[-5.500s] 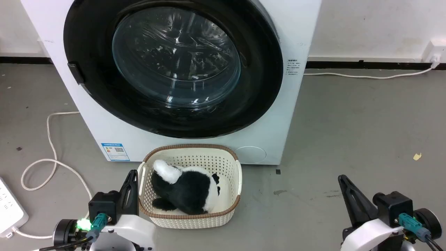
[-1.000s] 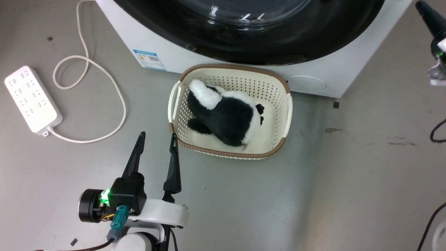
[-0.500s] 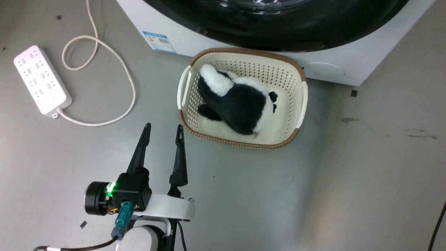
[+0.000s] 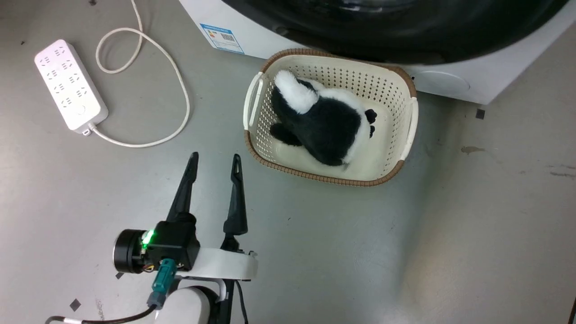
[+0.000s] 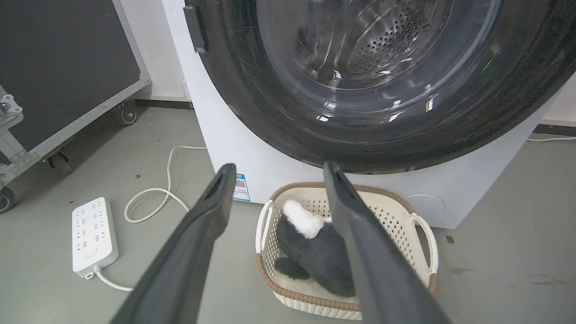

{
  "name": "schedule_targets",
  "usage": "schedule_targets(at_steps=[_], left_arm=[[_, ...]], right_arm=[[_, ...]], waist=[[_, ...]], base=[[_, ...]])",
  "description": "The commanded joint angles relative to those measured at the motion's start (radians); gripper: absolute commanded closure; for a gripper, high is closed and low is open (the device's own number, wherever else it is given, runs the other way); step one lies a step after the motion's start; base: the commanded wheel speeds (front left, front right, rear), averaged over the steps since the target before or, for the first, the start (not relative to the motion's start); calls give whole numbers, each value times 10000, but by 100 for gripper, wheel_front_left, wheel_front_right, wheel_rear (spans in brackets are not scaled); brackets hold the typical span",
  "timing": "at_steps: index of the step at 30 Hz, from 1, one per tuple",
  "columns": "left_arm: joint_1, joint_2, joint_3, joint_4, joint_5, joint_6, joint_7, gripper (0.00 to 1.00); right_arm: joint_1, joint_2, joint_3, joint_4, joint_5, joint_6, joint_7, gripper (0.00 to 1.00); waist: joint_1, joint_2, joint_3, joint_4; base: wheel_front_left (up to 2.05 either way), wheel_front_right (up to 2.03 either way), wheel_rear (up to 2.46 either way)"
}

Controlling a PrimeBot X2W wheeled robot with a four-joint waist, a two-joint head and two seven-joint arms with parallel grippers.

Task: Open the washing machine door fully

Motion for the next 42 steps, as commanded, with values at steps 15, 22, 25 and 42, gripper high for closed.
schedule_targets(at_steps=[15,22,25,42], left_arm=[[381,16,418,391,155,-134,-132,0],[760,16,368,670,-16,-326,-132,0],[806,16,279,814,-39,-378,-132,0],[1310,16,-390,1415,-192,-514,-132,0]], right_arm=[[2921,1221,-205,-634,354,-4,1540,100],[4649,2099,-321,-1813,860,-4,2228,100],[5251,2242,-124,-2320,1062,-4,2553,100],[8034,2279,5690,-3941,5840,-4,1566,100]], waist=[[0,0,-2013,-476],[0,0,-2914,-562],[0,0,-3098,-528],[0,0,-3711,-119]], base=[[0,0,0],[0,0,0],[0,0,0],[0,0,0]])
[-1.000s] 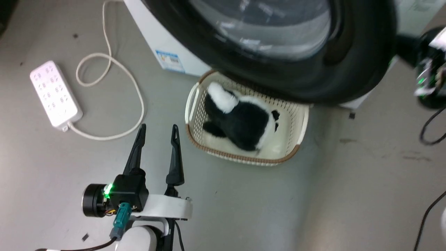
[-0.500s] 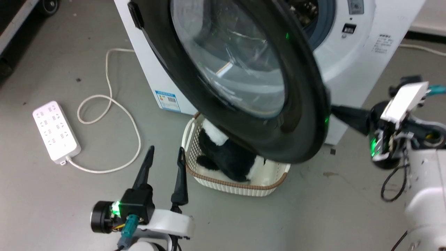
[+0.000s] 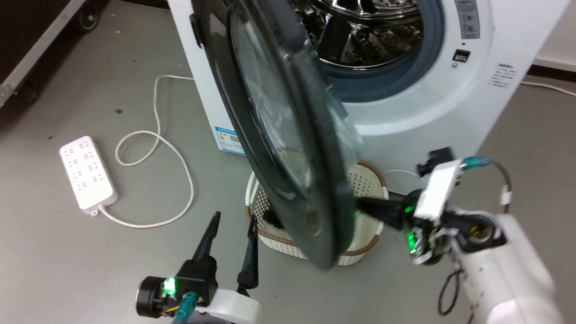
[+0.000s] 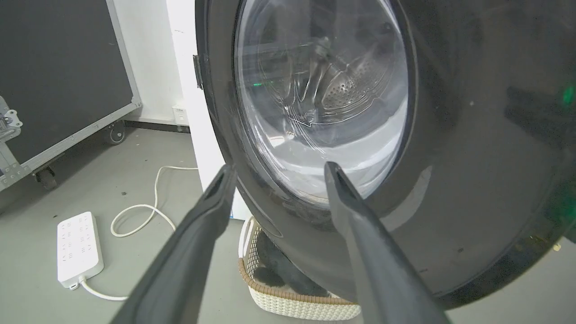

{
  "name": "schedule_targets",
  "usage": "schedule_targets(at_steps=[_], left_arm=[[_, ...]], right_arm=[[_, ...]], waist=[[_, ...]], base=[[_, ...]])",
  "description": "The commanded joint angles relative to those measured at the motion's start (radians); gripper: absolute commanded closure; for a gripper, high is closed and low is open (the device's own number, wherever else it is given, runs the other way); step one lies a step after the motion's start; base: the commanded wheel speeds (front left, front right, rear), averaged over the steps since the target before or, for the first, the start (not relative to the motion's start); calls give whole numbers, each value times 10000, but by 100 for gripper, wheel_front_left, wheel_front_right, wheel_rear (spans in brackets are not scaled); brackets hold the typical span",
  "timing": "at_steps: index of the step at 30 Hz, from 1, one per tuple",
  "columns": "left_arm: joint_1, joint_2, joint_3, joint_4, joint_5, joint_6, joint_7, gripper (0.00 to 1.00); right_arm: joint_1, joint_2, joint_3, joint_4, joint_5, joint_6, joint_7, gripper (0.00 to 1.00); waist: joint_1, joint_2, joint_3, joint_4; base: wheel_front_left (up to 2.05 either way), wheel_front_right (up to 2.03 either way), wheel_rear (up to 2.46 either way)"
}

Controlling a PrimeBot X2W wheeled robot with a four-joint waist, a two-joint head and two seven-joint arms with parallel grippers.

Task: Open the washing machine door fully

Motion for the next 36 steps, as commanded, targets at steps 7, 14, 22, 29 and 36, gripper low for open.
schedule_targets(at_steps=[7,14,22,29,36], left_arm=[[372,16,38,-83,-34,102,-53,0],[608,78,558,-390,-14,1,-53,0],[734,69,1077,-472,-103,-212,-53,0],[968,98,1323,-434,-60,-524,-53,0],[1063,66,1432,-524,-18,-548,-53,0]], right_arm=[[769,71,1152,-593,321,-4,-1193,80],[1080,-469,803,-2198,-1649,-4,-3890,0],[2290,-1944,455,-4886,-5681,-4,-8460,0],[3492,-2868,429,-6210,-10101,-4,-10571,0],[5352,-1669,-772,-6955,-12111,-4,-11467,0]], waist=[[0,0,-229,112],[0,0,-578,-261],[0,0,-1063,-1007],[0,0,-1353,-1631],[0,0,-1402,-1891]], base=[[0,0,0],[0,0,0],[0,0,0],[0,0,0],[0,0,0]])
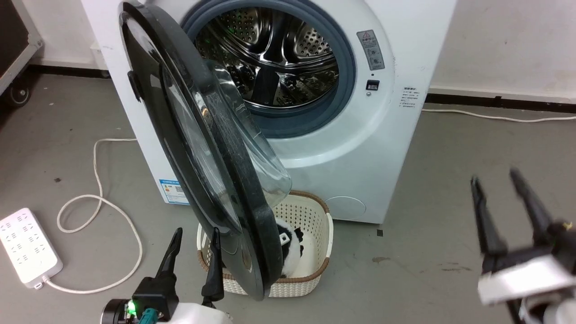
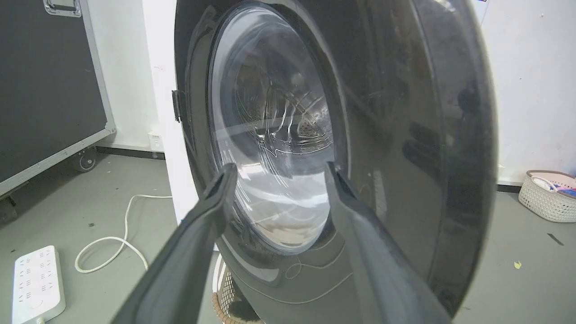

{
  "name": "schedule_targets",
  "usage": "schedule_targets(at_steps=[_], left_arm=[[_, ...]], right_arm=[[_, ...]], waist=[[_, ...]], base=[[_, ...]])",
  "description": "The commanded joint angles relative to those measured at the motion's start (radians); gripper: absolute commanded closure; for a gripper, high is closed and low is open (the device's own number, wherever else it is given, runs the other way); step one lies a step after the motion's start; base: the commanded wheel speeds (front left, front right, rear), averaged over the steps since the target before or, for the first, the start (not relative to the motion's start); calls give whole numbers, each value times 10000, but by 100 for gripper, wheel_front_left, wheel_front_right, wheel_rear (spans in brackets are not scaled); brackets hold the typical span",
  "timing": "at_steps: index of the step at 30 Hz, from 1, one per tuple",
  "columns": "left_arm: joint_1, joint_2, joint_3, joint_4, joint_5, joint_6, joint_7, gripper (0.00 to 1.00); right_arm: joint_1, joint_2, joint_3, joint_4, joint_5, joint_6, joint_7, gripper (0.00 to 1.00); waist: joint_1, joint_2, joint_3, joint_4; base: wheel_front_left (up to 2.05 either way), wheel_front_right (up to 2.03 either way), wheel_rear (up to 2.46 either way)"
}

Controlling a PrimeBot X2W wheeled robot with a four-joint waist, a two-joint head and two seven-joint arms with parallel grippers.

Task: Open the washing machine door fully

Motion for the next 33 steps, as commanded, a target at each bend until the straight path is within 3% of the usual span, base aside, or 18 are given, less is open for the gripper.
schedule_targets(at_steps=[1,3,9,17,18,19,23,28,33], left_arm=[[175,23,16,-49,49,-2,-55,0],[237,14,-5,-48,49,-1,-55,0],[337,6,3,420,349,-112,-55,0],[390,2,119,427,460,-147,-55,0],[392,1,121,453,484,-159,-55,54],[392,1,120,471,496,-182,-55,100],[335,-2,158,307,497,-268,-55,100],[295,-8,608,-651,436,-58,-55,100],[26,-17,1526,-2348,-283,746,-55,100]], right_arm=[[568,294,-172,-58,-458,-7,-149,0],[1081,861,-389,-137,-743,-7,-272,0],[2345,1767,-455,110,-1370,-7,-462,0],[2382,1812,-428,251,-1160,-7,-522,0],[2375,1813,-419,271,-1119,-7,-528,0],[2370,1813,-404,286,-1092,-7,-534,0],[2341,1815,-271,322,-1075,-7,-551,0],[2261,1815,-113,340,-1142,-7,-563,0],[2229,1816,-18,335,-1183,-7,-575,0]], waist=[[1,0,-12,-39],[1,0,-19,-70],[1,0,15,-28],[1,0,23,-15],[1,0,17,-14],[1,0,17,-13],[1,0,13,2],[1,0,37,-59],[1,0,56,-76]], base=[[0,0,0],[0,0,0],[0,0,0],[0,0,0],[0,0,0],[0,0,0],[0,0,0],[0,0,0],[0,0,0]])
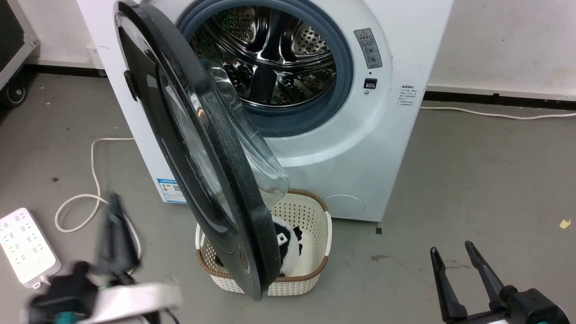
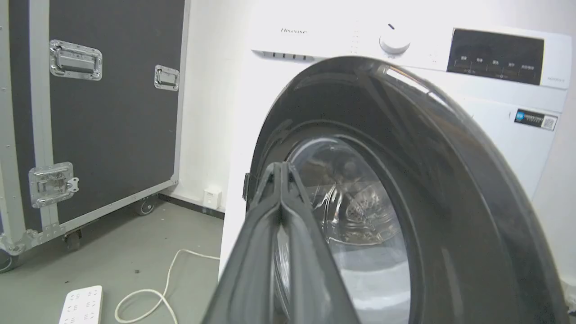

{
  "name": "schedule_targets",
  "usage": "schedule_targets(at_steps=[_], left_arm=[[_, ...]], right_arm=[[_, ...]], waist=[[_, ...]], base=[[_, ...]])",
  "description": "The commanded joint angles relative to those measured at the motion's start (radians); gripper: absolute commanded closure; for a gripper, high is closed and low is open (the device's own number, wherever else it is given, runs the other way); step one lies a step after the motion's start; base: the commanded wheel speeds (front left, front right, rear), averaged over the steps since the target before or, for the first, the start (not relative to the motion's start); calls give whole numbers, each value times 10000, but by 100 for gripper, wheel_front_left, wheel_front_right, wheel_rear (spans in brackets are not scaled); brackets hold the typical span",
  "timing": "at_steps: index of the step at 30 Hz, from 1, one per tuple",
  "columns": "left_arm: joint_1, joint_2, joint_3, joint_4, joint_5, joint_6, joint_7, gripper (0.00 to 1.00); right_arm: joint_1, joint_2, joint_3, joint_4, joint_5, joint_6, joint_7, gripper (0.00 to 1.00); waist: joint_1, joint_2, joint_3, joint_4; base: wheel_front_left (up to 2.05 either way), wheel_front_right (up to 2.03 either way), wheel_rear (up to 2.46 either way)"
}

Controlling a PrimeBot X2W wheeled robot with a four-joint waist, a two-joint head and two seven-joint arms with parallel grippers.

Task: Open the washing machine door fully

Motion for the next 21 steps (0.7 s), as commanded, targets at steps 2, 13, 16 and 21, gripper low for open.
schedule_targets(at_steps=[2,13,16,21], left_arm=[[-365,12,194,-599,-155,145,-49,100],[-1906,10,-494,-3025,-80,-87,18,100],[-1762,20,-1409,-2690,83,-269,702,100],[-1496,18,-2910,-2029,485,-580,1212,100]], right_arm=[[-40,48,12,25,-69,-9,-59,0],[-131,48,89,9,-10,-9,-65,0],[-150,48,64,47,18,-9,-68,0],[-229,49,132,137,27,-9,-76,0]], waist=[[0,0,6,-1],[0,0,39,10],[0,0,41,-5],[0,0,131,-32]], base=[[0,0,0],[0,0,0],[0,0,0],[0,0,0]])
